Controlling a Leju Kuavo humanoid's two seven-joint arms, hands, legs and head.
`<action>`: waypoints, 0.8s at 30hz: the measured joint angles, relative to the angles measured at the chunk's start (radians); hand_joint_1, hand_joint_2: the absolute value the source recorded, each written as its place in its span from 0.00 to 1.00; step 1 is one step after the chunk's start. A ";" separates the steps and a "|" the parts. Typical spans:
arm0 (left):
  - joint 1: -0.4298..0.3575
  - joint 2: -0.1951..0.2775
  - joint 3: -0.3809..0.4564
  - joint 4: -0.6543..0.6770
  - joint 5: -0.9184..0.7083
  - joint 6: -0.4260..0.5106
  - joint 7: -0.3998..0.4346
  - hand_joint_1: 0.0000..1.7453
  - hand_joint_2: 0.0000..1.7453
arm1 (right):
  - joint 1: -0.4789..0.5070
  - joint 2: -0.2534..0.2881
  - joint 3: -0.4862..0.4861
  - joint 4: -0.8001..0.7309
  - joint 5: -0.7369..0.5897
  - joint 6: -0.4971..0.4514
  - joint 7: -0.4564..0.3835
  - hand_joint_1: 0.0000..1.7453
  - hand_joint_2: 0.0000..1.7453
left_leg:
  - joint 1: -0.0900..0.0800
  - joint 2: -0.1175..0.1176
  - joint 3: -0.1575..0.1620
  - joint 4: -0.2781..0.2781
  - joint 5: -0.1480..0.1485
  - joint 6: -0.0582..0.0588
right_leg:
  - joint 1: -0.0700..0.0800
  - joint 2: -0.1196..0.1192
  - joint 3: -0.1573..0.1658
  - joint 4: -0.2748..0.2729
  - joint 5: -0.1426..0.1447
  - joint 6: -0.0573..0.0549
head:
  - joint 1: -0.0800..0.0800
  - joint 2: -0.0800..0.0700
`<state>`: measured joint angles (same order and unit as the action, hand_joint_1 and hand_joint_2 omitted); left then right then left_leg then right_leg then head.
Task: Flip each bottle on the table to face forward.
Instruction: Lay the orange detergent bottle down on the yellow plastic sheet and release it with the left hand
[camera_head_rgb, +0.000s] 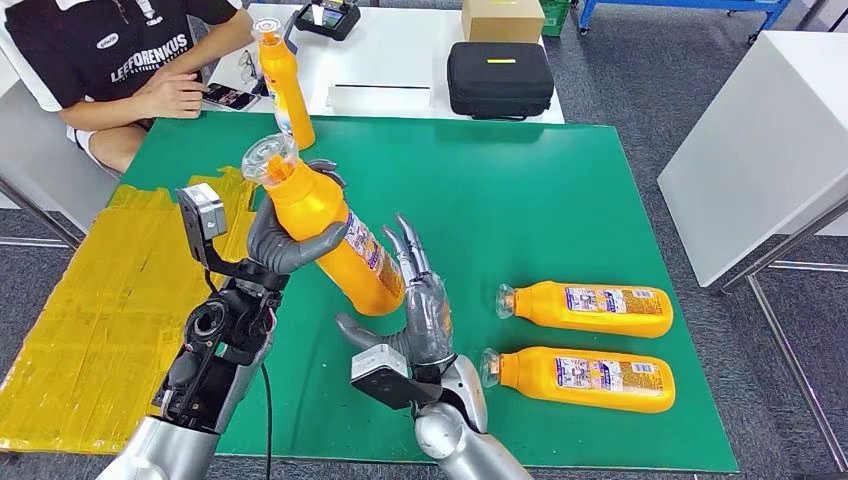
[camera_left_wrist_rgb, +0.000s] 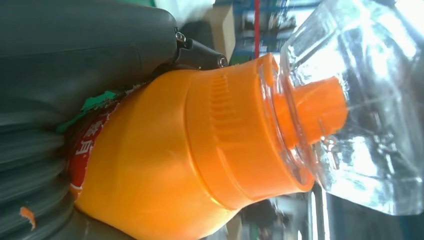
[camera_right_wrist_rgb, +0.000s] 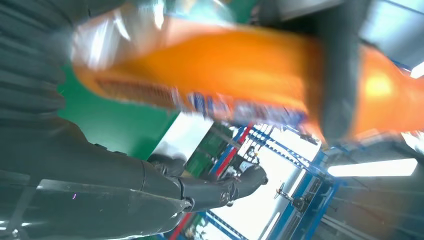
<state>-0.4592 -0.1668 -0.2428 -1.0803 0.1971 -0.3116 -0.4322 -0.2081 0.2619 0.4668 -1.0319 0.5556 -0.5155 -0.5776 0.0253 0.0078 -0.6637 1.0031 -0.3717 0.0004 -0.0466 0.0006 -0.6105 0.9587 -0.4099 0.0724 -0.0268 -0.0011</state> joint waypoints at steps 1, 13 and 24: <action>0.000 0.001 0.003 -0.005 -0.028 0.021 -0.009 1.00 1.00 | 0.010 -0.005 0.000 -0.031 -0.025 0.019 -0.002 0.00 1.00 | 0.000 0.000 0.000 0.000 0.000 0.000 | 0.000 0.000 0.000 0.000 0.000 0.000 | 0.000 0.000; 0.001 0.018 0.027 -0.044 -0.211 0.150 -0.060 1.00 1.00 | 0.081 -0.057 0.008 -0.260 -0.172 0.114 -0.027 0.00 1.00 | 0.000 0.000 0.000 0.000 0.000 0.000 | 0.000 0.000 0.000 0.000 0.000 0.000 | 0.000 0.000; -0.001 0.077 0.060 -0.076 -0.698 0.504 -0.080 1.00 1.00 | 0.170 -0.130 -0.026 -0.493 -0.377 0.222 -0.023 0.00 1.00 | 0.000 0.000 0.000 0.000 0.000 0.000 | 0.000 0.000 0.000 0.000 0.000 0.000 | 0.000 0.000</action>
<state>-0.4599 -0.0897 -0.1827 -1.1559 -0.5007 0.1928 -0.5122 -0.0380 0.1324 0.4406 -1.5249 0.1788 -0.2931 -0.6009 0.0253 0.0079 -0.6638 1.0030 -0.3717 0.0004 -0.0466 0.0007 -0.6105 0.9587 -0.4100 0.0723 -0.0266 -0.0011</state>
